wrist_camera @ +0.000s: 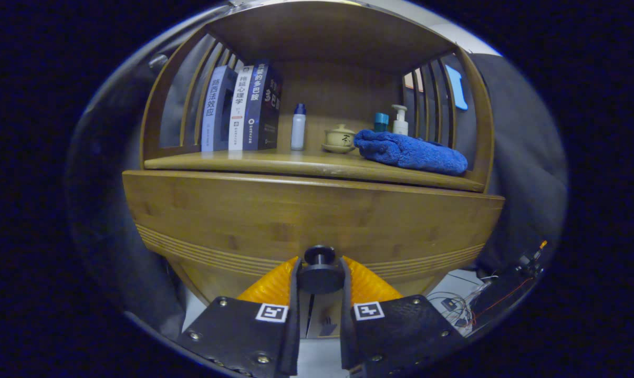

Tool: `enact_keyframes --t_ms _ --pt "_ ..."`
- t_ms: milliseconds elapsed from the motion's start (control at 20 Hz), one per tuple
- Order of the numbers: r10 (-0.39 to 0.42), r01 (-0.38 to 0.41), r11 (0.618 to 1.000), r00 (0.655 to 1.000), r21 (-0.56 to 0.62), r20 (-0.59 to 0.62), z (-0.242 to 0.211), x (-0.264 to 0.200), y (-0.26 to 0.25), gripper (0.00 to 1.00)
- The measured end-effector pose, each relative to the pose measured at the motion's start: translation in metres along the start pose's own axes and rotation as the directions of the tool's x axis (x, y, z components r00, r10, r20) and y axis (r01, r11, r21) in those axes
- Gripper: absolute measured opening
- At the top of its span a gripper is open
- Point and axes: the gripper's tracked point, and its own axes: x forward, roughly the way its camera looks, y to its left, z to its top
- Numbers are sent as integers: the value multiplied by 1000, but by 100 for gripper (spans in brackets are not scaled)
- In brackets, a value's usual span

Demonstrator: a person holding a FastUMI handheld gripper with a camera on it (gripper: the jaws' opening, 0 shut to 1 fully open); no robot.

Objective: Pull open the drawer, take out the items inside it, and place them on the countertop above the cabinet.

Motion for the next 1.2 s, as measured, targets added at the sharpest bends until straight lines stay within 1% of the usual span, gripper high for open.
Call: enact_keyframes --t_ms 100,400,600,700,750,800,850,950,1050,1150,1200 --pt "6 -6 1000 1000 24 11 -4 -20 0 32" --pt "-8 7 999 1000 41 18 -18 -70 -4 31" --pt "-12 11 999 1000 39 19 -27 -100 -5 31" --pt "-16 16 999 1000 30 4 -39 -113 -4 31" --pt "-22 20 999 999 40 31 -37 -124 -5 31" --pt "-27 25 998 999 54 32 -38 -123 -5 32" --pt "-30 29 998 999 48 29 -38 -131 -6 31" --pt "-25 25 1000 1000 15 15 -39 -134 -6 31" --pt "-13 13 1000 1000 29 20 -36 -135 -4 31" --pt "-21 21 999 1000 38 20 -39 -136 -4 31" --pt "-29 29 999 1000 17 11 -41 -141 -6 31"
